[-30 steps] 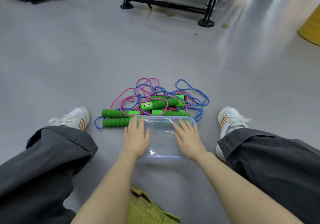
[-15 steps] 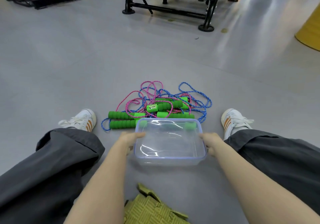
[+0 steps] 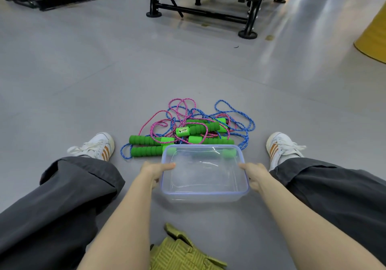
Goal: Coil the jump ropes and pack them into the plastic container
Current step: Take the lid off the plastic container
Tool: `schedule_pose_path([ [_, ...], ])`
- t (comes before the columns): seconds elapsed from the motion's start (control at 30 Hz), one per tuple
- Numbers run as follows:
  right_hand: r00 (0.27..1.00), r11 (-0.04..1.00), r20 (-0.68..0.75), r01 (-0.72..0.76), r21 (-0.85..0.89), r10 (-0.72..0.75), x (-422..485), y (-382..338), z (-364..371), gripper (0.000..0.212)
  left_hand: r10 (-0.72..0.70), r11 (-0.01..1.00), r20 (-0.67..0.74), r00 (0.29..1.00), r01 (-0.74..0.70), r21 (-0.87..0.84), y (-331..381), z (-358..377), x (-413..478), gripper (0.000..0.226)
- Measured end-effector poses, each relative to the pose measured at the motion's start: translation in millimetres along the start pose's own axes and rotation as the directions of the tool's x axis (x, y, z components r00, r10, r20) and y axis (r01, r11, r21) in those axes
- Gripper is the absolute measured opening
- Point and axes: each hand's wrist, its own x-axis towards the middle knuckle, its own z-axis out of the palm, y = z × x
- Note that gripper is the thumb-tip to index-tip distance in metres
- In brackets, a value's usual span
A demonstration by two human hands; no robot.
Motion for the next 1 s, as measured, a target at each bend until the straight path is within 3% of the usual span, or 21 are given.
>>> schedule_pose_path([
  [0.03, 1.000, 1.000, 0.007, -0.003, 0.007, 0.003, 2, -1, -2, 0.056, -0.013, 1.000, 0.030, 0.999, 0.013, -0.013, 1, -1, -1, 0.100],
  [0.13, 0.998, 0.999, 0.052, -0.047, 0.012, 0.047, 2, -2, -10, 0.045, -0.076, 0.993, 0.186, 0.980, 0.091, -0.074, 8, -2, -34, 0.035],
  [0.2, 0.993, 0.997, 0.102, -0.068, 0.040, 0.063, 4, -2, -15, 0.035, -0.090, 0.985, 0.257, 0.962, 0.124, -0.120, 6, -7, -38, 0.014],
  [0.3, 0.986, 0.986, 0.152, -0.093, 0.135, 0.072, 11, -2, -15, 0.035, -0.054, 0.973, 0.317, 0.947, 0.121, -0.197, 3, -16, -39, 0.010],
  [0.4, 0.995, 0.995, 0.081, -0.060, 0.078, 0.054, 13, 2, -10, 0.040, -0.007, 0.986, 0.273, 0.962, 0.053, -0.160, -2, -14, -38, 0.014],
  [0.43, 0.998, 0.997, 0.049, -0.053, 0.062, 0.050, 14, 3, -7, 0.040, 0.023, 0.991, 0.245, 0.969, 0.011, -0.136, 1, -11, -42, 0.007],
  [0.53, 1.000, 0.995, -0.022, -0.021, 0.097, 0.023, 11, 4, -1, 0.034, 0.173, 0.985, 0.024, 0.985, -0.173, 0.018, 18, -8, -38, 0.038],
  [0.63, 0.938, 0.963, -0.239, 0.218, -0.157, -0.251, 12, 0, -2, 0.033, 0.203, 0.972, 0.032, 0.979, -0.205, 0.116, 28, -10, -39, 0.031],
  [0.73, 0.870, 0.871, -0.242, 0.327, -0.367, -0.429, 8, -2, -8, 0.021, 0.195, 0.969, 0.027, 0.981, -0.196, 0.149, 22, -11, -38, 0.035],
  [0.8, 0.806, 0.718, -0.173, 0.378, -0.584, -0.565, 7, -3, -9, 0.020, 0.312, 0.922, -0.012, 0.950, -0.299, 0.244, 23, -8, -40, 0.041],
  [0.83, 0.749, 0.577, -0.095, 0.416, -0.703, -0.656, 7, -5, -6, 0.028, 0.379, 0.885, -0.041, 0.925, -0.349, 0.308, 26, -6, -40, 0.042],
  [0.9, 0.631, 0.216, 0.220, 0.538, -0.815, -0.744, 0, -11, 7, 0.042, 0.468, 0.771, -0.111, 0.877, -0.344, 0.536, 30, -2, -40, 0.042],
  [0.93, 0.611, 0.064, 0.392, 0.589, -0.805, -0.688, -4, -13, 16, 0.048, 0.469, 0.693, -0.135, 0.873, -0.269, 0.669, 31, -1, -43, 0.044],
  [1.0, 0.668, -0.089, 0.558, 0.599, -0.796, -0.493, -11, -14, 33, 0.057, 0.418, 0.558, -0.168, 0.893, -0.106, 0.823, 33, 3, -51, 0.053],
])
